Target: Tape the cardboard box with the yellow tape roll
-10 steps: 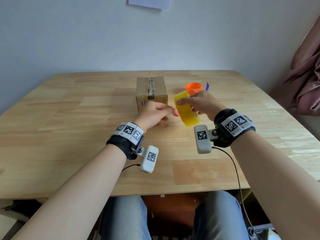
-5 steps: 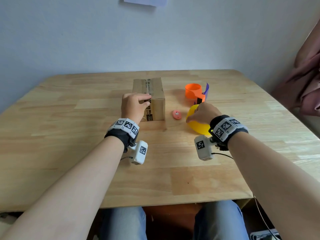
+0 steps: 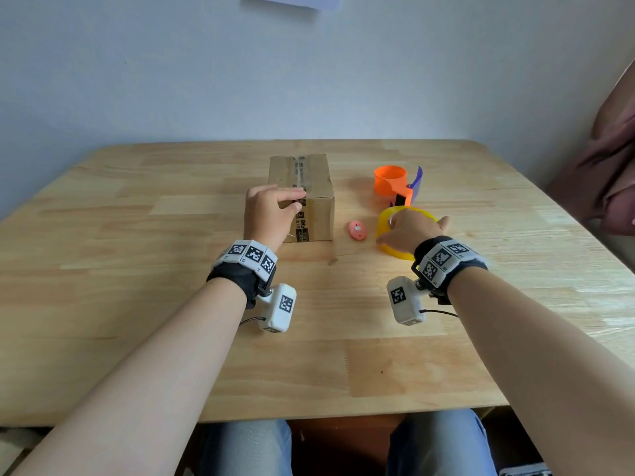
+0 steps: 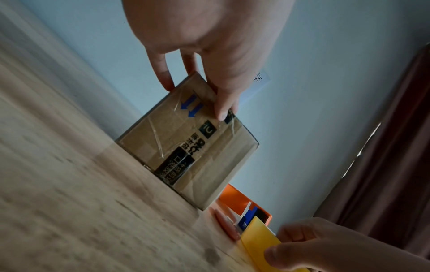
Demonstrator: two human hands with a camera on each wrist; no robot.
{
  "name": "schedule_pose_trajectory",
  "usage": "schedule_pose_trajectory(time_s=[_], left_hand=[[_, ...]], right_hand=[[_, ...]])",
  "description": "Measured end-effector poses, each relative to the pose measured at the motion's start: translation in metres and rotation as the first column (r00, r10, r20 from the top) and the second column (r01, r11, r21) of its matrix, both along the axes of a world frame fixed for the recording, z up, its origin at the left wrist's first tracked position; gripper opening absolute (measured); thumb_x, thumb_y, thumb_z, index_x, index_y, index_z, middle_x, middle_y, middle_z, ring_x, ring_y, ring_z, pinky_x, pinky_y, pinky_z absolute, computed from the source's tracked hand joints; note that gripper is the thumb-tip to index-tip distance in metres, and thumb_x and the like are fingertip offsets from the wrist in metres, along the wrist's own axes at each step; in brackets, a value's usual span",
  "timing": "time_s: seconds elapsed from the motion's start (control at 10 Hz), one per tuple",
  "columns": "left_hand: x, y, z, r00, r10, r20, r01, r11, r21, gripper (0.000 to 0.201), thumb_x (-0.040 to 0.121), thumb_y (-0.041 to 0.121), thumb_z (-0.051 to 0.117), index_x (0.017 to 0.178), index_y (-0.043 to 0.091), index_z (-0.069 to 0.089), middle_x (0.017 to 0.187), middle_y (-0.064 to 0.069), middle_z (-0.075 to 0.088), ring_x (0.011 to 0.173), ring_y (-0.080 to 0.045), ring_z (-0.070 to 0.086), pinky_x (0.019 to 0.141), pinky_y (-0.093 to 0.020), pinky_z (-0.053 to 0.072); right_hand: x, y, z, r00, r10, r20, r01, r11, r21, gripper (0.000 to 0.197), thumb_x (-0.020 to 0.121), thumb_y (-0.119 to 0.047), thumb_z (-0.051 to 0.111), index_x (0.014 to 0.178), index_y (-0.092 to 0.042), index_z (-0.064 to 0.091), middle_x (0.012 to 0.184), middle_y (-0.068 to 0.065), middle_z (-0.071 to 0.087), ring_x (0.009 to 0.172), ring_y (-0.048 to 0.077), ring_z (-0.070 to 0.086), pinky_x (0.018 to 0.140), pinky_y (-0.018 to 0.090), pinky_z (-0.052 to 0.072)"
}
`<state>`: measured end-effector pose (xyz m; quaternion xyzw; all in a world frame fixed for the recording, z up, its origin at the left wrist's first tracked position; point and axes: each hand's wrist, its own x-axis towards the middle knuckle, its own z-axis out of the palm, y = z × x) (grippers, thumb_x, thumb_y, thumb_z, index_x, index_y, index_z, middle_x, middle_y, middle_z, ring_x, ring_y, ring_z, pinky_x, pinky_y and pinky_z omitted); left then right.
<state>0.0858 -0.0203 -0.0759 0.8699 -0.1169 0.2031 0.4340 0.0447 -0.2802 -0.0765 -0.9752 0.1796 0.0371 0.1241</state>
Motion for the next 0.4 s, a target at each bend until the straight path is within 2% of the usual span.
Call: schedule_pose_trajectory(time_s=[0.1,0.2,0.3,0.4], left_hand=[[0.000,0.001,0.000,1.000,-0.006,0.000,0.006,1.000,-0.005,0.022,0.091,0.013,0.073,0.107,0.024,0.083,0.113,0.015,0.077,0.126,-0.019,0.052,0.102,-0.020,0.032],[0.001,0.001,0.001,0.999,-0.011,-0.039,0.010,1.000,-0.020,0.024,0.089,0.013,0.072,0.104,0.029,0.083,0.112,0.018,0.077,0.126,-0.018,0.056,0.108,-0.025,0.038],[0.002,0.003,0.004,0.991,-0.038,-0.130,0.034,0.999,-0.030,0.027,0.085,0.021,0.070,0.102,0.037,0.081,0.114,0.020,0.075,0.126,-0.016,0.059,0.111,-0.040,0.046],[-0.005,0.002,0.022,0.982,-0.076,-0.173,0.073,0.997,-0.024,0.026,0.088,0.020,0.067,0.107,0.032,0.081,0.122,0.017,0.075,0.128,-0.016,0.060,0.111,-0.041,0.047]], right_hand=[[0.000,0.005,-0.003,1.000,-0.017,0.021,0.017,1.000,-0.020,0.017,0.084,-0.031,0.058,0.073,-0.018,0.058,0.073,-0.001,0.061,0.074,0.021,0.058,0.121,0.066,0.003],[-0.001,0.012,-0.002,1.000,-0.026,0.017,0.027,0.998,-0.055,0.025,0.085,-0.046,0.061,0.080,-0.021,0.061,0.077,0.001,0.063,0.085,0.028,0.062,0.121,0.065,0.009],[-0.003,0.014,0.007,0.999,-0.006,-0.053,0.003,0.999,-0.045,0.039,0.082,-0.056,0.070,0.075,-0.021,0.056,0.081,0.003,0.067,0.093,0.031,0.064,0.119,0.066,0.006],[-0.007,0.019,0.027,0.997,0.002,-0.072,-0.005,0.999,-0.036,0.049,0.084,-0.064,0.070,0.078,-0.019,0.052,0.076,0.003,0.064,0.086,0.030,0.061,0.119,0.066,0.003]])
